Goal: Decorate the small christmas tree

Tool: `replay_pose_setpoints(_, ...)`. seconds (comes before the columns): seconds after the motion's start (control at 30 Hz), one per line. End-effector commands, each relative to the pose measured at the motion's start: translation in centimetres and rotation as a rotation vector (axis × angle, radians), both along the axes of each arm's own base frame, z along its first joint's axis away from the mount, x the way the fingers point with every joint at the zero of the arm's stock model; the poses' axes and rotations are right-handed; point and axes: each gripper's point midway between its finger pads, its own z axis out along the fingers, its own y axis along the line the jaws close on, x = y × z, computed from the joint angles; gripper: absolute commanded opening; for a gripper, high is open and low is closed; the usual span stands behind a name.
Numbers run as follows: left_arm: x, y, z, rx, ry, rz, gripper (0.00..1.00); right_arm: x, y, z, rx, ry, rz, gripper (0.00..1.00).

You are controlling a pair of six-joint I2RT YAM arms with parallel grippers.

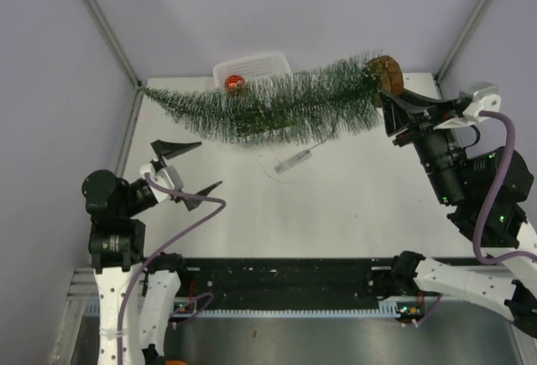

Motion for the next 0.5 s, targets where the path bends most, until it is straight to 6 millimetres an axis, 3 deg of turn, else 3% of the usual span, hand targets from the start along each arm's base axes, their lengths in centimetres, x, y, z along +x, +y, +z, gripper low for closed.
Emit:
replay_pose_setpoints(0.0, 2.16, 0.69, 2.26, -0.062, -0.077, 0.07, 0.99, -1.92, -0.56, 3.21, 0.12, -0.045, 0.083, 0.0)
replay_pose_setpoints(0.03, 2.18, 0.83, 3.04, -0.088, -0.102, 0.086, 0.99, -1.96, -0.53, 3.11, 0.12, -0.041, 0.086, 0.0)
replay_pose_setpoints(0.47, 1.79, 0.68, 2.83, -0.063, -0.144, 0.07, 0.98, -2.72, -0.31, 3.13, 0.136, -0.032, 0.137, 0.0)
